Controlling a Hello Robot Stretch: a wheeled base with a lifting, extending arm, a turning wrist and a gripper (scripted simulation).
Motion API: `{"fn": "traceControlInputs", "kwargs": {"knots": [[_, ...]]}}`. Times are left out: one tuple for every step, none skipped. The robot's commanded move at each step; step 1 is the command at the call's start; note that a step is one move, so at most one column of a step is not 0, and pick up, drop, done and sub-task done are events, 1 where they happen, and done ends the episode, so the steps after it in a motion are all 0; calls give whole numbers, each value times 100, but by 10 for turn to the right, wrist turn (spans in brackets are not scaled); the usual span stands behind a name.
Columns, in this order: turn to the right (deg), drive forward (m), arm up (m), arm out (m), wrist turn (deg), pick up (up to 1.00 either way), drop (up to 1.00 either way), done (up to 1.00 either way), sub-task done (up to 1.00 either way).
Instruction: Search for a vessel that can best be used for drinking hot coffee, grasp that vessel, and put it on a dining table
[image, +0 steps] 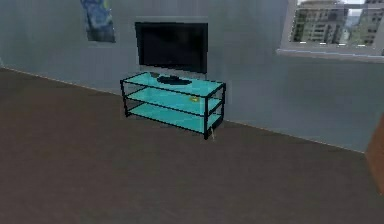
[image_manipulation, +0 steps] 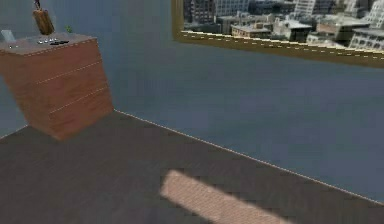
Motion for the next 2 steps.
{"fn": "traceControlInputs", "kwargs": {"knots": [[450, 0, 0, 0, 0, 0, 0, 0, 0], [270, 0, 0, 0, 0, 0, 0, 0, 0]]}}
